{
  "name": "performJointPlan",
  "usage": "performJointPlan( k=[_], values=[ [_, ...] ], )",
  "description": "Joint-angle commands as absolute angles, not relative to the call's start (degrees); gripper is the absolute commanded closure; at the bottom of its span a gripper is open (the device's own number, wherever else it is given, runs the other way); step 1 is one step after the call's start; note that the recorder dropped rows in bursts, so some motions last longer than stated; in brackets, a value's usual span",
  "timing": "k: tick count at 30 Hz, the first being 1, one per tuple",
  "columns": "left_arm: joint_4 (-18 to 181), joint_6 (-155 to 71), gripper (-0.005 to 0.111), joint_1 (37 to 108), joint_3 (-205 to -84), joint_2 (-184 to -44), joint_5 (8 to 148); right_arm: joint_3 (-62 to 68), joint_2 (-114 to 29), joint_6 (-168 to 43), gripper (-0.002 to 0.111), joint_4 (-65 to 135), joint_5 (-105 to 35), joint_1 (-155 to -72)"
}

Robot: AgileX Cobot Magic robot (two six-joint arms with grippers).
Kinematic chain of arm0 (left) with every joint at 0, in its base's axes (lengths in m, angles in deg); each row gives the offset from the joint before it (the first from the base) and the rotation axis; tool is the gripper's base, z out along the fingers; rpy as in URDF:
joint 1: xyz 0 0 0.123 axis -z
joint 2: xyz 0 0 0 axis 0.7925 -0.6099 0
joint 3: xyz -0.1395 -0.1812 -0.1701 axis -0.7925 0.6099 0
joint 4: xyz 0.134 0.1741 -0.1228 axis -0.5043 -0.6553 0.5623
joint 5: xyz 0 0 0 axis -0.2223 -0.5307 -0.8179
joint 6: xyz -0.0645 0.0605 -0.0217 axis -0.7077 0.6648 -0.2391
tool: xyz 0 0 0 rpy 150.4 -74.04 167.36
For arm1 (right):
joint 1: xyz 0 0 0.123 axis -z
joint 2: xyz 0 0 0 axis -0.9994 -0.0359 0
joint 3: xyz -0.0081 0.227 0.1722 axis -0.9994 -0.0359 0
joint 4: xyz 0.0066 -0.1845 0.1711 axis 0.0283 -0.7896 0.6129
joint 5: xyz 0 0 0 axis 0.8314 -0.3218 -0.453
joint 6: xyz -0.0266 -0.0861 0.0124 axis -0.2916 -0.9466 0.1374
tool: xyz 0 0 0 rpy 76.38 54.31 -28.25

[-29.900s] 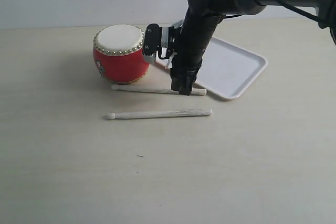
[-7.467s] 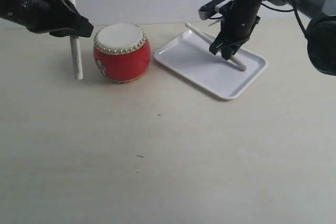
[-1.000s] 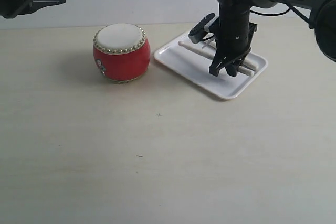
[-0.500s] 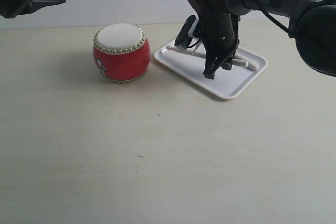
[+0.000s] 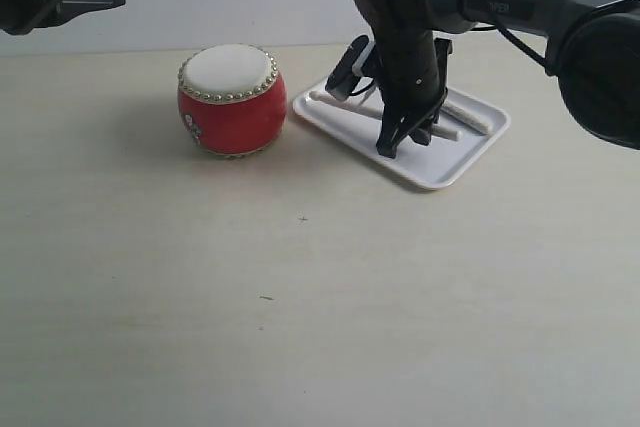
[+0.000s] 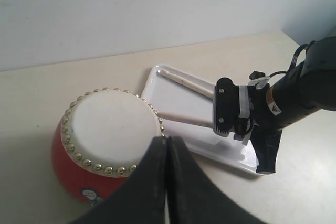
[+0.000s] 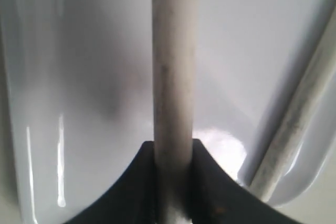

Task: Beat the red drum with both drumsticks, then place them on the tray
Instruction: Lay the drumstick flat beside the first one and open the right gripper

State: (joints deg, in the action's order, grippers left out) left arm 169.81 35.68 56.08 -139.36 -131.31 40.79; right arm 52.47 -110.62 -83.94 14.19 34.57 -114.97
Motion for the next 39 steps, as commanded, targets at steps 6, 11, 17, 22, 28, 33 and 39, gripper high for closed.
performJointPlan(
  k=[6,11,17,22,28,33,39],
  values=[
    [169.94,35.74,0.107,56.49,-139.17,-130.86,40.40,53.02,-110.61,-86.42,0.108,15.55,35.39,-113.79],
    [169.94,35.74,0.107,56.49,-139.17,-130.86,40.40,53.02,-110.61,-86.42,0.108,16.20,35.39,-112.84],
    [169.94,35.64,0.107,56.49,-139.17,-130.86,40.40,53.02,-110.61,-87.50,0.108,18.95,35.39,-111.90],
    [169.94,35.64,0.107,56.49,-139.17,-130.97,40.40,54.92,-110.61,-87.56,0.108,23.28,35.39,-111.80],
    [169.94,35.64,0.107,56.49,-139.17,-130.97,40.30,57.68,-110.87,-87.41,0.108,23.91,35.39,-111.80],
    [169.61,35.64,0.107,56.49,-139.17,-130.97,40.30,57.68,-112.32,-85.99,0.108,25.21,35.39,-109.98],
    [169.61,35.64,0.107,56.49,-139.17,-130.97,40.30,57.55,-112.32,-85.99,0.079,27.35,35.39,-109.54]
  ],
)
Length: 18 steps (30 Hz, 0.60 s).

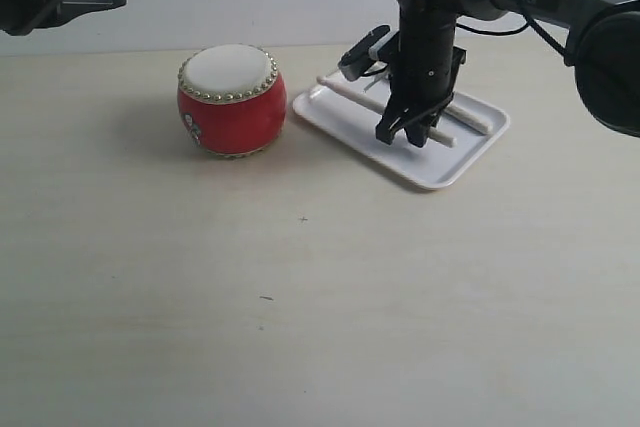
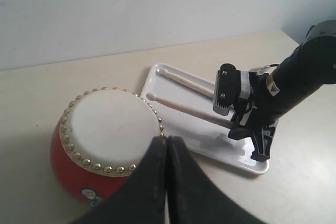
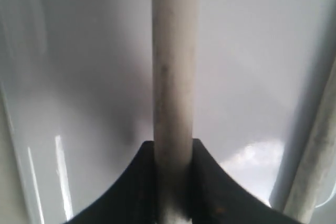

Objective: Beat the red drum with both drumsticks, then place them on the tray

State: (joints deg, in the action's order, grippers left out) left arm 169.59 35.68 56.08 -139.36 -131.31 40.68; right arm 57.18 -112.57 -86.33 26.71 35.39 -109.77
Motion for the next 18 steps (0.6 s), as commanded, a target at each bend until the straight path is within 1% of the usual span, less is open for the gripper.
performJointPlan(
  k=[1,3,5,6,15,18],
  values=[
    [169.61,35.64,0.107,56.49,-139.17,-130.97,40.30,57.55,-112.32,-85.99,0.066,27.35,35.39,-109.54],
    [169.61,35.64,0.107,56.49,-139.17,-130.97,40.30,57.55,-112.32,-85.90,0.054,27.35,35.39,-109.54],
    [169.61,35.64,0.107,56.49,-139.17,-130.97,40.30,57.55,-112.32,-85.75,0.047,27.26,35.39,-109.54],
    [169.61,35.64,0.107,56.49,-139.17,-130.97,40.30,57.55,-112.21,-85.43,0.046,27.13,35.39,-109.54],
    [168.65,35.76,0.107,56.49,-139.17,-130.97,41.32,57.55,-105.04,-81.79,0.047,26.12,35.39,-109.54],
    [166.46,35.76,0.107,56.49,-139.17,-130.97,44.25,57.55,-102.02,-80.05,0.047,27.48,35.39,-109.54]
  ],
)
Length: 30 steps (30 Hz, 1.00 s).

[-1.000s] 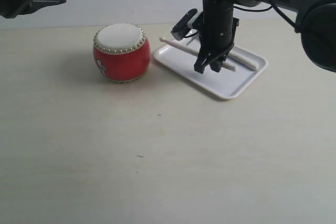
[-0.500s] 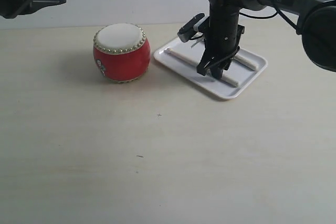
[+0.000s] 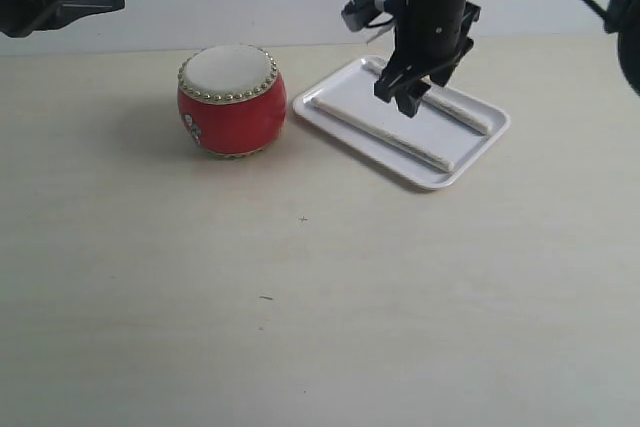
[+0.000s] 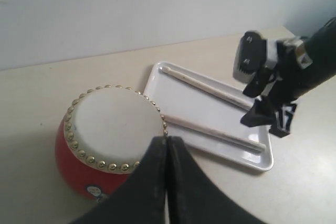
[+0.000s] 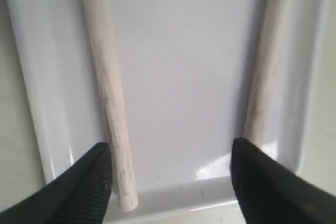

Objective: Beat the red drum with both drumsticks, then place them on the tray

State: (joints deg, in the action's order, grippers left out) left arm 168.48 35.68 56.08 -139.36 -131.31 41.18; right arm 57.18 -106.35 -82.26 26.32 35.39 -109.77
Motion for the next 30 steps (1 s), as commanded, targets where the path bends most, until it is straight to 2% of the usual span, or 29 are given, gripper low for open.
performJointPlan(
  k=[1,4,7,9,14,18,25,30],
  values=[
    [165.62,35.76,0.107,56.49,-139.17,-130.97,45.63,57.55,-101.06,-79.76,0.047,28.29,35.39,-109.54],
    [164.69,34.91,0.107,56.49,-139.17,-130.74,48.80,57.55,-98.73,-79.76,0.052,31.67,35.39,-109.54],
    [164.41,34.37,0.107,56.73,-138.29,-129.00,48.95,56.20,-96.23,-79.76,0.066,34.98,35.39,-109.54],
    [164.41,34.37,0.107,57.87,-137.12,-127.00,52.68,53.51,-93.64,-79.76,0.079,34.98,35.39,-109.54],
    [164.57,34.48,0.107,63.77,-132.70,-120.92,76.81,43.03,-85.87,-79.76,0.108,36.26,35.39,-109.27],
    [164.44,34.48,0.107,67.56,-130.18,-118.20,84.64,32.05,-78.23,-79.86,0.108,38.44,30.68,-109.27],
    [161.45,34.57,0.107,72.84,-124.58,-112.77,83.11,10.20,-61.65,-85.95,0.108,46.82,10.92,-109.27],
    [161.20,34.57,0.107,74.57,-121.30,-108.07,76.51,-2.87,-49.87,-90.53,0.108,46.74,-4.88,-109.27]
  ],
)
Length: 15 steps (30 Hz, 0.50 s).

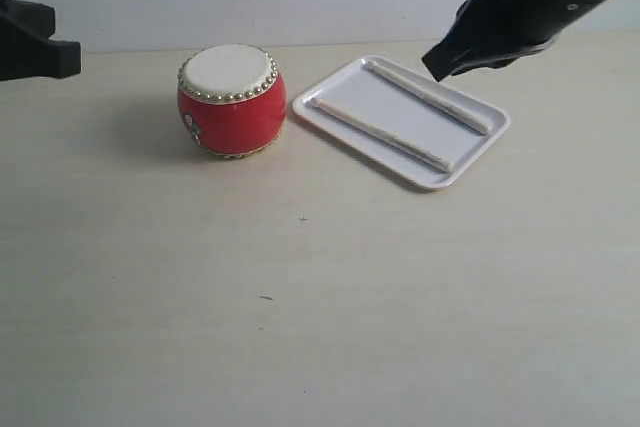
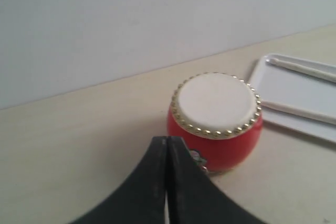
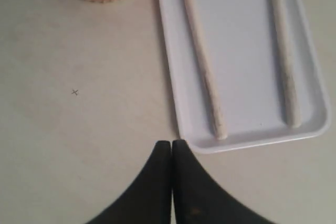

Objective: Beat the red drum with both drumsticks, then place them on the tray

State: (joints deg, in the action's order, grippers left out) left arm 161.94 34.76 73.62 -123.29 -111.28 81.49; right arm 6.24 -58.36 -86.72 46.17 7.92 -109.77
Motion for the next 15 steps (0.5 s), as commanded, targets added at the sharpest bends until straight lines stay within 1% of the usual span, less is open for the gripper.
performJointPlan(
  k=[1,4,8,15],
  values=[
    [161.20,34.57,0.107,74.57,-120.95,-107.49,75.47,-4.54,-48.35,-90.53,0.108,46.85,-7.26,-109.27],
    [163.88,34.11,0.107,74.57,-119.64,-105.74,74.65,-8.70,-44.02,-87.70,0.108,48.18,-12.55,-109.27],
    [164.91,34.11,0.107,74.57,-119.13,-105.14,74.65,-9.53,-41.85,-82.75,0.108,52.13,-12.04,-109.27],
    [164.91,34.22,0.107,74.57,-119.20,-105.14,74.76,-9.53,-41.60,-82.34,0.108,53.43,-12.27,-109.27]
  ],
)
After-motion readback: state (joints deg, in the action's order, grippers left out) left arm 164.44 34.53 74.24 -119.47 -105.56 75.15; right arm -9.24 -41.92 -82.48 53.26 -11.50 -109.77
